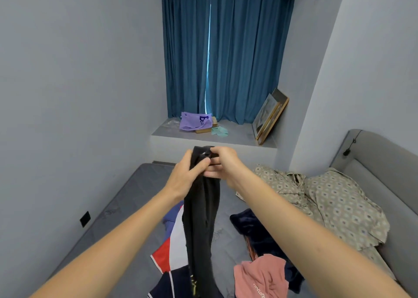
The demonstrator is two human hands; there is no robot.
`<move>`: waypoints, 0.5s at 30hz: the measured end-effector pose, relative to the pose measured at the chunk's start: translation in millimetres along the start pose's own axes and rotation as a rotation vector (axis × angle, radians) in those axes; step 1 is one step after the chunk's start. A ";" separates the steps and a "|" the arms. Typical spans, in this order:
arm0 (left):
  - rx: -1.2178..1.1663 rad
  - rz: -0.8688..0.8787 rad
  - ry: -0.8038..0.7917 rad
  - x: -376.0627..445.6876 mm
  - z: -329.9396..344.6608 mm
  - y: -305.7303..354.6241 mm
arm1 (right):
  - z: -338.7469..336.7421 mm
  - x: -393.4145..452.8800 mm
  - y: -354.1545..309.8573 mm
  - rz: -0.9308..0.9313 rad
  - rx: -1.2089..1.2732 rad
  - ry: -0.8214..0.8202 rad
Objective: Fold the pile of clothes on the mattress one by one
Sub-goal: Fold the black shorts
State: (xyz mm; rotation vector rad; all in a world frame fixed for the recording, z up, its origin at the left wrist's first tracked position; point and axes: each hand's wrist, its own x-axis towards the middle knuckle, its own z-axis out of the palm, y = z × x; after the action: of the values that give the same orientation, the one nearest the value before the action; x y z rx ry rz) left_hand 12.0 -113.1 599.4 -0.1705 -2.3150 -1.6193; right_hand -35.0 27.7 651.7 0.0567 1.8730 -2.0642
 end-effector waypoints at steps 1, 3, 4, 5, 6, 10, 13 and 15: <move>0.023 0.029 -0.007 -2.1 -4.2 1.3 | -2.7 -3.2 -3.0 0.021 0.012 -0.040; 0.080 0.065 0.001 -3.1 -12.2 1.1 | -12.4 -6.5 -5.5 0.015 -0.001 -0.131; 0.092 0.074 0.005 -2.3 -15.2 0.9 | -17.6 -8.1 -5.8 -0.007 -0.045 -0.175; 0.093 0.085 0.005 -1.9 -17.5 1.5 | -23.2 -8.9 -5.2 -0.054 -0.161 -0.200; 0.083 0.098 0.008 -1.7 -19.4 1.9 | -29.5 -8.5 -5.0 -0.145 -0.361 -0.205; 0.009 0.132 0.028 -2.4 -29.6 10.4 | -52.3 -2.7 -1.3 -0.469 -1.054 -0.177; -0.023 0.151 -0.009 -3.7 -36.6 19.1 | -63.5 -2.4 5.2 -0.509 -1.166 -0.126; -0.029 0.162 -0.032 -6.8 -40.2 24.7 | -70.1 -5.1 5.2 -0.495 -1.107 -0.149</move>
State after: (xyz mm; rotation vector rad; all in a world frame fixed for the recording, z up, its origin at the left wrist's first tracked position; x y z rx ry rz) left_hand 32.5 -141.2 632.0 -0.3829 -2.2384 -1.5808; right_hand -43.0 96.6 639.3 -0.8615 2.8117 -0.9106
